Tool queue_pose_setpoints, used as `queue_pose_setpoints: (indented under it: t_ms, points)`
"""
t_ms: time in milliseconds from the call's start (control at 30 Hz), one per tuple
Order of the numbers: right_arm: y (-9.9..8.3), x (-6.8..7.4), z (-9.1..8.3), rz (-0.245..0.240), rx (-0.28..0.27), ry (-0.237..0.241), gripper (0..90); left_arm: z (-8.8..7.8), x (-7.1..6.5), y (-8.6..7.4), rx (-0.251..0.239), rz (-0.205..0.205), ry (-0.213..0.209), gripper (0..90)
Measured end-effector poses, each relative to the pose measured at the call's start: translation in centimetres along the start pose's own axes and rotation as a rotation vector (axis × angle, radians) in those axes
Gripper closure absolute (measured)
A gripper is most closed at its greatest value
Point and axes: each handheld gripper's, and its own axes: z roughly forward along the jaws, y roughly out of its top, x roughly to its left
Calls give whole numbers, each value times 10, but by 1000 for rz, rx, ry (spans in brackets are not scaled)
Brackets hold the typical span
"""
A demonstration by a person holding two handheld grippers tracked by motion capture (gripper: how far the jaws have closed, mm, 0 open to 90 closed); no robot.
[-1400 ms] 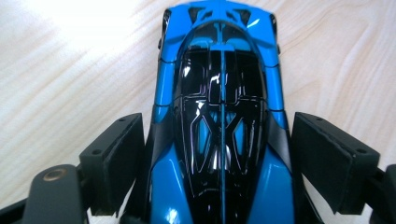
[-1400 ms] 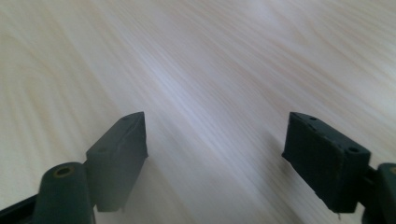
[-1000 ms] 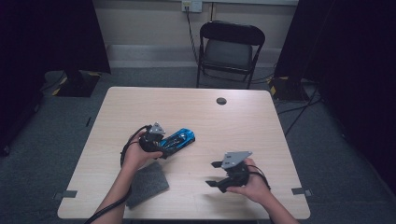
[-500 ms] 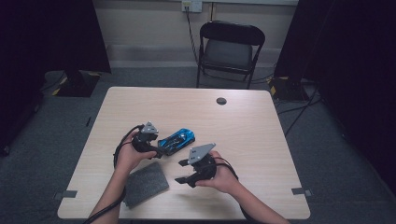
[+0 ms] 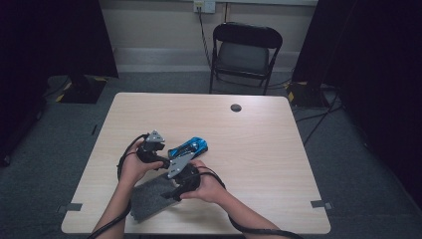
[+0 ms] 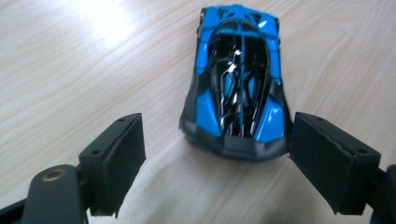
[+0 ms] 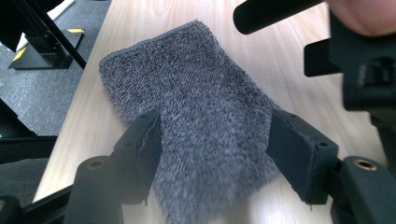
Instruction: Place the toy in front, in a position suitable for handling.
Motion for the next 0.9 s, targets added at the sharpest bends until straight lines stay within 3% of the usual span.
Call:
queue_pose_setpoints:
  t_ms: [133, 333, 400, 467, 533, 633, 667, 800, 900]
  points:
    - [2, -3, 12, 5, 12, 19, 358, -2, 4, -4, -4, -22, -4, 179]
    - [-2, 0, 27, -45, 116, 12, 384, -3, 5, -5, -13, -28, 2, 180]
    - [-6, 0, 29, -2, 106, 7, 407, -4, 6, -5, -16, -25, 0, 180]
    - [-9, 0, 28, -23, 93, 5, 441, -4, 6, -5, -21, -31, 1, 181]
    - [-12, -3, 25, 23, 84, 9, 615, -5, 7, -5, -23, -21, 12, 181]
    - [-14, -6, 21, 42, 93, 16, 681, -5, 6, -6, -24, -30, 5, 180]
    - [-16, -6, 14, 74, 115, 12, 753, -5, 5, -6, -29, -29, 4, 181]
    - [-25, -2, 0, 125, 125, -9, 782, -5, 4, -5, -32, -5, 15, 181]
    - [-31, -2, -9, 130, 126, -27, 790, -3, 2, -4, -32, -5, 5, 180]
